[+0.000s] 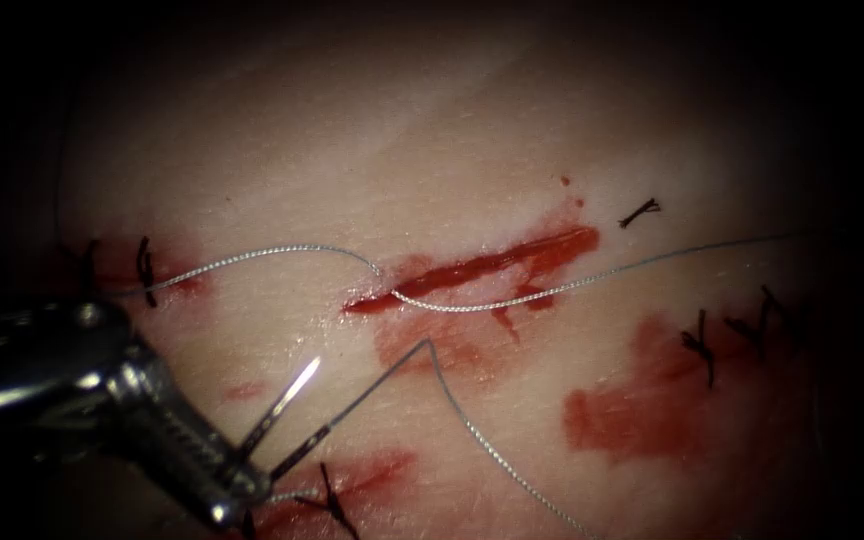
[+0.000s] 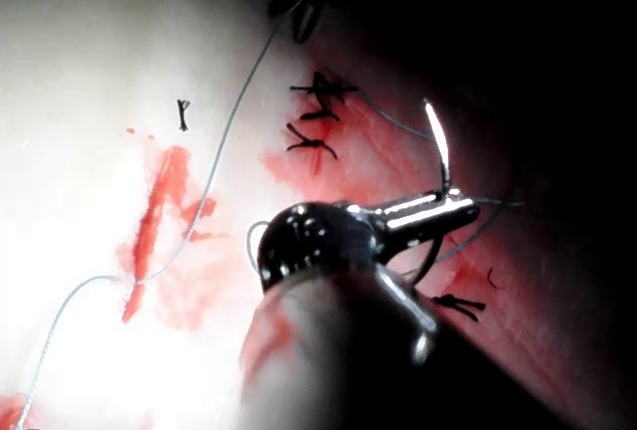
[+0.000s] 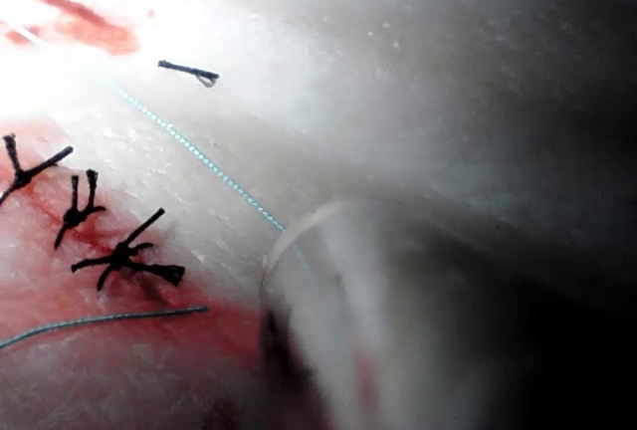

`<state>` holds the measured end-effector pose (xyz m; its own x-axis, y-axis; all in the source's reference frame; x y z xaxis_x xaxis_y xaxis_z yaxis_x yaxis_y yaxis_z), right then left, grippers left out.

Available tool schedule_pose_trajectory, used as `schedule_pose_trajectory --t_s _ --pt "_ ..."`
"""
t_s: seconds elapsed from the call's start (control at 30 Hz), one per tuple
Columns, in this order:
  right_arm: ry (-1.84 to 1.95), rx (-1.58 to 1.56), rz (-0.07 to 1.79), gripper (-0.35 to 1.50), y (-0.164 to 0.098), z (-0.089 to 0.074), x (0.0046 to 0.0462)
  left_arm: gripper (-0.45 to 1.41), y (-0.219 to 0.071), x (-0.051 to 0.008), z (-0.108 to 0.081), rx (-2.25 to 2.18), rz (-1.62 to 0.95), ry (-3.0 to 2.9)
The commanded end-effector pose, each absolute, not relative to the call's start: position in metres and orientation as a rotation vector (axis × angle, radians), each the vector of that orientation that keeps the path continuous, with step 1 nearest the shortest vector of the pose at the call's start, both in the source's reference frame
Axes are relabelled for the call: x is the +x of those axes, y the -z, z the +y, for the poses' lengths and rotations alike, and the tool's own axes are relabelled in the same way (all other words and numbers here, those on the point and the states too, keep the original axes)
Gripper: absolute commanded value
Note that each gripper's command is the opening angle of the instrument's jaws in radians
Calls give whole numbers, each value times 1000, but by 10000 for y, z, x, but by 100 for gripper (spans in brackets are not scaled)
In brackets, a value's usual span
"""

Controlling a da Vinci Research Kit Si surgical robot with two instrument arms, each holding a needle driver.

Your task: Wound Closure

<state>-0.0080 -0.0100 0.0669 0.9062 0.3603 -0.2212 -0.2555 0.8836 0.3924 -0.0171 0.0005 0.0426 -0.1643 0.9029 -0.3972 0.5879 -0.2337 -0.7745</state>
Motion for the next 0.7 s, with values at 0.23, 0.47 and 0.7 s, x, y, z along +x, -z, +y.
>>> schedule_pose_trajectory --t_s 0.23,0.47,0.7 --pt "-260 336 324 56 -614 -102 14 -45 -432 -176 4 -1779 -1698 -1354" --pt "-168 299 511 98 -604 -138 140 -45 -432 -175 4 -1779 -1697 -1353" --pt "-112 453 566 39 -615 -180 213 -45 -432 -176 4 -1779 -1698 -1353"
